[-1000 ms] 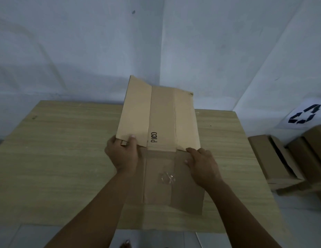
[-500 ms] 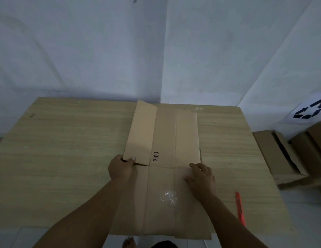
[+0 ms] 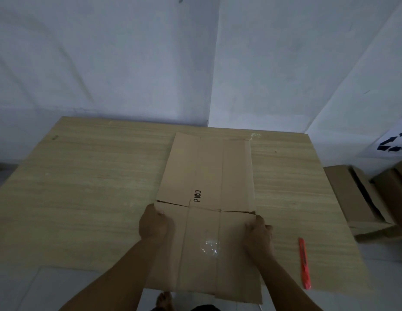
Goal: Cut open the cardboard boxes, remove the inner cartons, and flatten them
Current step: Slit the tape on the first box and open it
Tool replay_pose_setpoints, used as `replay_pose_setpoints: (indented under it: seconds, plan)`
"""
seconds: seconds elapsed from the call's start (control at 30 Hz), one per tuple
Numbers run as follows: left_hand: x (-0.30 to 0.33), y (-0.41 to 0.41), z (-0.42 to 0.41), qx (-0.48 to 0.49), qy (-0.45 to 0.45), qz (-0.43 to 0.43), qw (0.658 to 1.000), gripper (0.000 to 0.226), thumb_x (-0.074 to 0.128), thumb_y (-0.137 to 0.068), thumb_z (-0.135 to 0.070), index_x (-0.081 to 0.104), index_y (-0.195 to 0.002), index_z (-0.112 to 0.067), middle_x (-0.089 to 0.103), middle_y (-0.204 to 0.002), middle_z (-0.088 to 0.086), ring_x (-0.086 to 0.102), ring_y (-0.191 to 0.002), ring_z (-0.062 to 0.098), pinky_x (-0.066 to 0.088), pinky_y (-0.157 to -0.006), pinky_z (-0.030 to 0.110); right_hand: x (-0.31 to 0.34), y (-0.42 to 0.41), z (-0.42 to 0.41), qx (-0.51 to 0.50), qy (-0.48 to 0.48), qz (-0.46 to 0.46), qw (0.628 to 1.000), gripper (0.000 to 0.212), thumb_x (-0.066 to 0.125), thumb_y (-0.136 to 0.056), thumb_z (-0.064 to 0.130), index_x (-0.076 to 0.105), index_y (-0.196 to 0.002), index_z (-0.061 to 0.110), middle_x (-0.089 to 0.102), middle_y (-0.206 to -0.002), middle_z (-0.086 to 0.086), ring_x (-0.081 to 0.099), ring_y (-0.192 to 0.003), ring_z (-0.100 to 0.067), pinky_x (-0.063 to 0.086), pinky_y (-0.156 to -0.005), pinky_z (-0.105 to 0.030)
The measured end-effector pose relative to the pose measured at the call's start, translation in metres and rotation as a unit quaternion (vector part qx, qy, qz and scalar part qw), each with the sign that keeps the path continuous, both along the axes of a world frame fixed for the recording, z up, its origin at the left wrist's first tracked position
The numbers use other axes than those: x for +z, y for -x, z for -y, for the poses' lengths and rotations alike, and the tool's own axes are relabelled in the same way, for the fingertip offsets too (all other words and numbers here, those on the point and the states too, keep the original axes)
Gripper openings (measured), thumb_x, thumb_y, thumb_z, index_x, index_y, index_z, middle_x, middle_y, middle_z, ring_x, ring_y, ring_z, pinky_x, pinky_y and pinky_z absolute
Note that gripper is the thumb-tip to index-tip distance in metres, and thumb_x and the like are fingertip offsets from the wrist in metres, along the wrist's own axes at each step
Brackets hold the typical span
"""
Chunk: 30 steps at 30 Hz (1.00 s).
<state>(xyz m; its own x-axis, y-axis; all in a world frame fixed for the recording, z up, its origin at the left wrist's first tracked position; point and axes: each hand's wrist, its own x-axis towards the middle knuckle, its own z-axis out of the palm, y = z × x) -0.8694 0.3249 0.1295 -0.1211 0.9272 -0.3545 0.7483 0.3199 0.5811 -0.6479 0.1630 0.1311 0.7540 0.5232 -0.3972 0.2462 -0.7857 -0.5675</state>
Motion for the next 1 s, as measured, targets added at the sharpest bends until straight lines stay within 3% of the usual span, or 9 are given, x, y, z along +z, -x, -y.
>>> replay_pose_setpoints:
  seconds: [0.17, 0.43, 0.67, 0.9, 1.0]
  plan:
    - [0.004, 0.024, 0.011, 0.029, -0.062, 0.026, 0.997, 0.046, 0.057, -0.094, -0.011, 0.051, -0.14, -0.011, 0.065, -0.124, 0.019, 0.06, -0.113, 0.039, 0.046, -0.088, 0.041, 0.006, 0.021, 0.004, 0.041, -0.128, 0.016, 0.991, 0.05, 0.044, -0.104, 0.017, 0.032, -0.153, 0.023, 0.06, -0.127, -0.018, 0.056, -0.116, -0.039, 0.045, -0.094, -0.045]
    - [0.011, 0.105, -0.006, 0.074, -0.107, 0.06, 0.99, 0.046, 0.063, -0.093, -0.015, 0.055, -0.138, -0.015, 0.065, -0.128, 0.016, 0.059, -0.118, 0.037, 0.047, -0.094, 0.041, 0.005, 0.085, -0.032, 0.087, -0.195, 0.035, 0.976, 0.05, 0.046, -0.103, 0.012, 0.036, -0.152, 0.015, 0.051, -0.147, -0.014, 0.05, -0.131, -0.037, 0.041, -0.108, -0.045]
    - [0.021, 0.188, -0.058, 0.056, -0.103, 0.055, 0.992, 0.062, 0.065, -0.089, -0.015, 0.044, -0.147, -0.013, 0.06, -0.135, 0.016, 0.056, -0.122, 0.037, 0.046, -0.097, 0.042, 0.006, 0.17, -0.093, 0.08, -0.189, 0.03, 0.978, 0.053, 0.045, -0.103, 0.013, 0.032, -0.154, 0.014, 0.053, -0.145, -0.017, 0.052, -0.129, -0.039, 0.042, -0.105, -0.043]
    - [0.023, 0.251, -0.111, -0.025, -0.078, 0.043, 0.996, 0.065, 0.07, -0.08, -0.005, 0.045, -0.14, -0.008, 0.061, -0.122, 0.019, 0.059, -0.113, 0.039, 0.042, -0.082, 0.034, 0.008, 0.239, -0.147, 0.065, -0.133, -0.002, 0.989, 0.072, 0.047, -0.094, 0.011, 0.017, -0.159, 0.025, 0.049, -0.146, -0.018, 0.052, -0.122, -0.038, 0.041, -0.094, -0.039]
    - [0.02, 0.264, -0.132, -0.078, -0.073, 0.035, 0.994, 0.068, 0.07, -0.078, 0.001, 0.045, -0.141, -0.008, 0.047, -0.132, 0.023, 0.053, -0.119, 0.037, 0.044, -0.091, 0.036, 0.006, 0.248, -0.165, 0.07, -0.13, 0.025, 0.989, 0.07, 0.051, -0.094, 0.006, 0.025, -0.157, 0.019, 0.052, -0.14, -0.017, 0.053, -0.119, -0.038, 0.04, -0.09, -0.034]
